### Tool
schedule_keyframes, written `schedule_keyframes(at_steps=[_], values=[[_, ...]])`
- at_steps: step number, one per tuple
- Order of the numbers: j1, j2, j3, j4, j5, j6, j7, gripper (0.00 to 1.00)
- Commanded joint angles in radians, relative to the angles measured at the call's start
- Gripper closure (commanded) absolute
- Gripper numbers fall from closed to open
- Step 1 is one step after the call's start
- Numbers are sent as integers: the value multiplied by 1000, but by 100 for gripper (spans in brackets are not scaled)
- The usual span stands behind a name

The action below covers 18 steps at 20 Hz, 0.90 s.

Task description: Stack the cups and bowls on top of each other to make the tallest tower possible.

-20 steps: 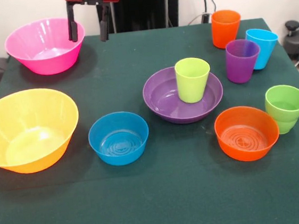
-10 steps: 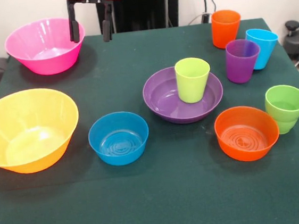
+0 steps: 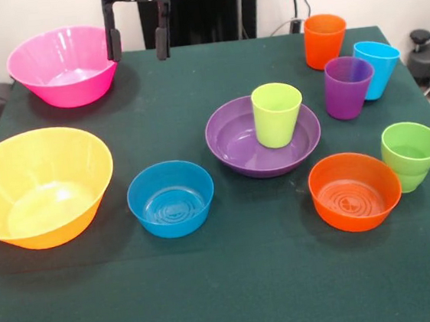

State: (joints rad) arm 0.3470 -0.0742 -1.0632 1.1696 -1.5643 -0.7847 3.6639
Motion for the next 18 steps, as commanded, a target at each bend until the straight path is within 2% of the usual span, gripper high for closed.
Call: schedule_keyframes(at_steps=[1, 4, 9, 13, 18], values=[[-32, -2, 211, -65, 104, 27, 1, 0], [-32, -8, 213, -54, 126, 60, -31, 0], [-33, 6, 197, -52, 134, 59, -17, 0], [-22, 34, 179, -57, 99, 25, -8, 0], [-2, 95, 124, -69, 34, 3, 72, 0]])
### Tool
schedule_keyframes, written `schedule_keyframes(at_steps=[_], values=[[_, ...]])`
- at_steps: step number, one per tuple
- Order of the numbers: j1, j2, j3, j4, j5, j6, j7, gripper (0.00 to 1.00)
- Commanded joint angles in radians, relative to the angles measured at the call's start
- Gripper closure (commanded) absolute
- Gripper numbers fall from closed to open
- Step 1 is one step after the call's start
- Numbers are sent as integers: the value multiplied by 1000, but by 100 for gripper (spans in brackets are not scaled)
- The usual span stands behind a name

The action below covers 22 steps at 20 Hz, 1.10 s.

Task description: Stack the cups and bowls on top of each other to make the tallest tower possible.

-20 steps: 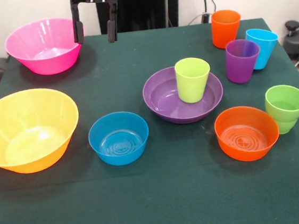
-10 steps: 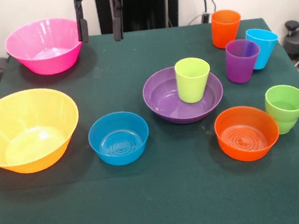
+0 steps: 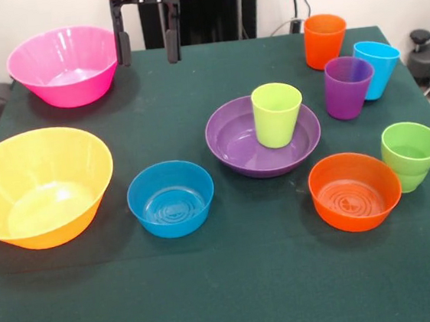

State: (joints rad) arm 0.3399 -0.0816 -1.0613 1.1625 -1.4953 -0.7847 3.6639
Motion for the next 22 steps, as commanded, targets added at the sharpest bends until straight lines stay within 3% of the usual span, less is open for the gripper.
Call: schedule_keyframes(at_steps=[1, 22], values=[[6, 102, 122, -61, -33, 4, 71, 0], [-18, 127, 121, -43, -3, 56, -6, 0]])
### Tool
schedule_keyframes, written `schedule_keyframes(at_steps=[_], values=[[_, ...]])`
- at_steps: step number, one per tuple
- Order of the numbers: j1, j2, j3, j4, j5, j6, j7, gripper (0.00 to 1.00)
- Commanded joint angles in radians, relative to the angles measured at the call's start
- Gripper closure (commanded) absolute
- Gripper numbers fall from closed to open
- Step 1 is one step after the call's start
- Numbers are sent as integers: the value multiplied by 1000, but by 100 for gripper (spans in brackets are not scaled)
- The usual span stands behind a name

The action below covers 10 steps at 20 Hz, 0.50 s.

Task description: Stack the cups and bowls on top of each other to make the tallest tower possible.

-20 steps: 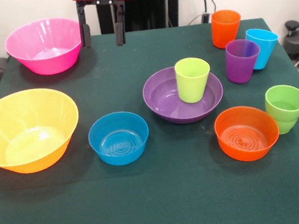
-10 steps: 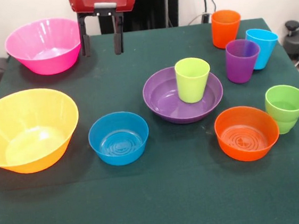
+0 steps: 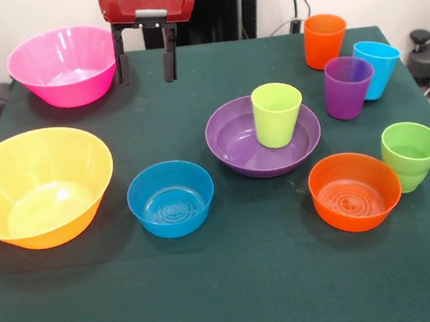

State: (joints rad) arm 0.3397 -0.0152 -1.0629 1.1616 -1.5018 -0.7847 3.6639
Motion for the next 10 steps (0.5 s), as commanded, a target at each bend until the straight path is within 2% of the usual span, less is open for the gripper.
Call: schedule_keyframes(at_steps=[1, 4, 5, 10], values=[[-18, 57, 129, -41, 7, 58, -30, 0], [-16, 38, 156, -38, 0, 48, -177, 0], [-14, 38, 157, -37, -2, 50, -198, 0], [-15, 51, 140, -44, -14, 41, -128, 0]])
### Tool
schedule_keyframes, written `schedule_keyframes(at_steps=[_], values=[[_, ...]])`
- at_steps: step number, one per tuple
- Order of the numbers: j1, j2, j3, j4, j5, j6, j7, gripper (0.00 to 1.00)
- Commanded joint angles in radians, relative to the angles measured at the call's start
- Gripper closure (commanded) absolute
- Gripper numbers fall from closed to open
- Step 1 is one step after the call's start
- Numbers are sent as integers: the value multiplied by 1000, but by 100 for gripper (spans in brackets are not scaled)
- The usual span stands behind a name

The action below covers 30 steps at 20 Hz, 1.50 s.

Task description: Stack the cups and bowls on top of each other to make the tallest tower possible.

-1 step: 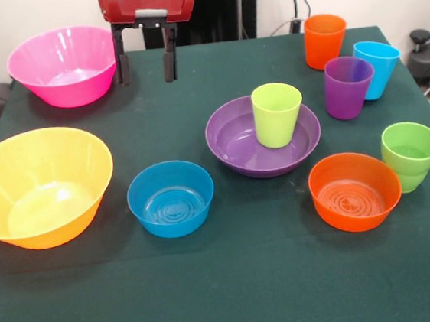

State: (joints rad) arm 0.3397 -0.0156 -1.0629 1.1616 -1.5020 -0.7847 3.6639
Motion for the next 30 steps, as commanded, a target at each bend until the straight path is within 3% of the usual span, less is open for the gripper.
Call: schedule_keyframes(at_steps=[1, 4, 8, 16, 25, 27, 28, 30], values=[[-17, 46, 143, -43, -11, 34, -124, 0], [-12, 43, 160, -38, -37, 2, -217, 0], [-3, 58, 155, -38, -101, -59, -228, 0], [-10, -15, 219, -3, -152, -117, -435, 0], [-6, 10, 201, -21, -178, -155, -305, 0], [-11, 7, 195, -26, -152, -145, -215, 0], [-18, -5, 195, -29, -101, -112, -109, 0], [-22, -27, 193, -37, -31, -56, 1, 0]])
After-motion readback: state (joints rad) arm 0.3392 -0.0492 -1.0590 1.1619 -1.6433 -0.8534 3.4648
